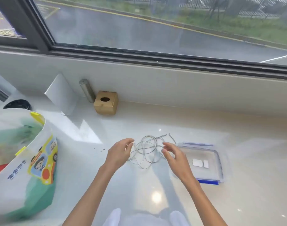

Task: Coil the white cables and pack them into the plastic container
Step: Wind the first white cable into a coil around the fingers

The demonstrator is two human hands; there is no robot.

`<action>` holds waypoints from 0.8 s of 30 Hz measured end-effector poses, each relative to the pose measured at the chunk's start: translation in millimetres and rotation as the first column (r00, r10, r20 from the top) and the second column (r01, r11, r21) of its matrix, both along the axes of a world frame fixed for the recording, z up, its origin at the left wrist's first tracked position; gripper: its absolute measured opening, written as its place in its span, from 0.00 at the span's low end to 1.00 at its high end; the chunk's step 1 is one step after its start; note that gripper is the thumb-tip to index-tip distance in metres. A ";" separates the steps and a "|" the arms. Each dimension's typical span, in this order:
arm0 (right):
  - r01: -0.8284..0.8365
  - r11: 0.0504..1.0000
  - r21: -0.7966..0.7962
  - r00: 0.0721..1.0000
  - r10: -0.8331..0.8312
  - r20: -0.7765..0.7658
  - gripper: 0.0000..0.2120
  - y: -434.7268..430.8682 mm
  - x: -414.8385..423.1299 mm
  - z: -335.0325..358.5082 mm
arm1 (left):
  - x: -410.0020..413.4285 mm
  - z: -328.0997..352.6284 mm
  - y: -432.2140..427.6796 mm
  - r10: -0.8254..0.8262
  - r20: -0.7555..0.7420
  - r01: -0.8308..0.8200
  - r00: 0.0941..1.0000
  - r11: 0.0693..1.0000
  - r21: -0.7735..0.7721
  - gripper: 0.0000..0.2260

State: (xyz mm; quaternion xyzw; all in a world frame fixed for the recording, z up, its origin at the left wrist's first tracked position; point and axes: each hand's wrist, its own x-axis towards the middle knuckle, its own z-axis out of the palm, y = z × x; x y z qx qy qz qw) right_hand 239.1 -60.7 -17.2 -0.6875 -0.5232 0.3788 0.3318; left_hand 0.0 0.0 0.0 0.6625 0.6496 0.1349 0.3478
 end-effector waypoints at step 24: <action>0.167 0.762 -0.626 0.712 0.346 0.612 0.12 190.5 52.5 -121.4 | 108.7 -147.2 118.5 -0.383 -0.144 0.350 0.913 0.913 -0.208 0.15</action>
